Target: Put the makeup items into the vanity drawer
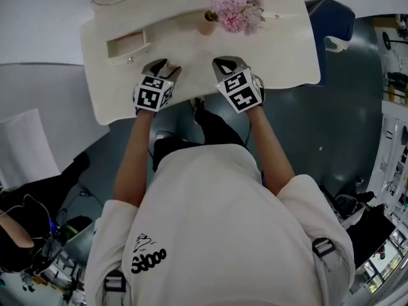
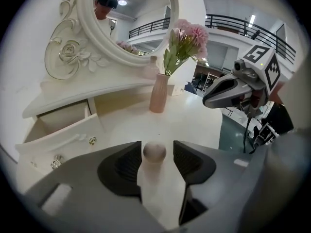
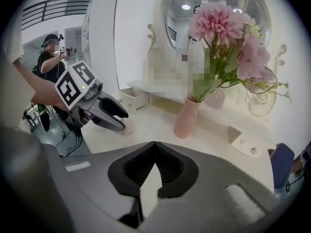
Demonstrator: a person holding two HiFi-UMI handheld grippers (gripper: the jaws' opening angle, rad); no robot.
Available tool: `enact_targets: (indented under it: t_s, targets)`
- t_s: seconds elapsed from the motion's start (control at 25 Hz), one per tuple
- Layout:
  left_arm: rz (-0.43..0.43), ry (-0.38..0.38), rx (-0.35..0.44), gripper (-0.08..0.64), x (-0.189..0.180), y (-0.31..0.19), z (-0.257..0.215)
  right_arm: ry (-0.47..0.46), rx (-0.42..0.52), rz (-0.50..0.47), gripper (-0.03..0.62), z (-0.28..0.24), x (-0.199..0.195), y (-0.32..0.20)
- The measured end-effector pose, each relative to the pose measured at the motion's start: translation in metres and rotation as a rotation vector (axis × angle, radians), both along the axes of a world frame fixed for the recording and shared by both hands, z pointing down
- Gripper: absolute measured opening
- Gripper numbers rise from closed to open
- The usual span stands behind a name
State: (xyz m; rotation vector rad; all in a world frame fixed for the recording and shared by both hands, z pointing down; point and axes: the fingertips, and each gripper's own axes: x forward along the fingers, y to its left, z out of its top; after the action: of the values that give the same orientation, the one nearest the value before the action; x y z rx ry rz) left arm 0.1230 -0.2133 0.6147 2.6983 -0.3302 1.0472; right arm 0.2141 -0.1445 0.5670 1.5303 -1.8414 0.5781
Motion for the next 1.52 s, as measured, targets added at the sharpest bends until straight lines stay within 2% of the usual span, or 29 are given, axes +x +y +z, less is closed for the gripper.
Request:
enact_targets:
  t_s: [0.2, 0.44, 0.68, 1.0, 1.32, 1.52]
  targets:
    - [-0.022, -0.017, 0.037, 0.163, 0.001, -0.006, 0.009, -0.005, 0.000, 0.030, 0.002, -0.001, 0.005, 0.006]
    - [-0.021, -0.009, 0.023, 0.153, 0.002, -0.007, 0.004, -0.007, 0.013, 0.025, 0.002, -0.004, 0.004, 0.001]
    - [-0.078, 0.045, 0.033, 0.152, -0.005, -0.022, -0.023, -0.015, 0.041, -0.012, 0.003, -0.014, -0.006, -0.017]
    - [-0.232, 0.109, 0.104, 0.152, -0.037, -0.057, -0.069, -0.108, 0.087, -0.159, 0.003, -0.017, -0.050, -0.075]
    - [-0.404, 0.128, 0.125, 0.152, -0.084, -0.097, -0.095, -0.143, 0.101, -0.298, 0.003, -0.020, -0.085, -0.122]
    - [-0.487, 0.146, 0.104, 0.153, -0.099, -0.121, -0.094, -0.170, 0.114, -0.349, 0.003, -0.023, -0.096, -0.142]
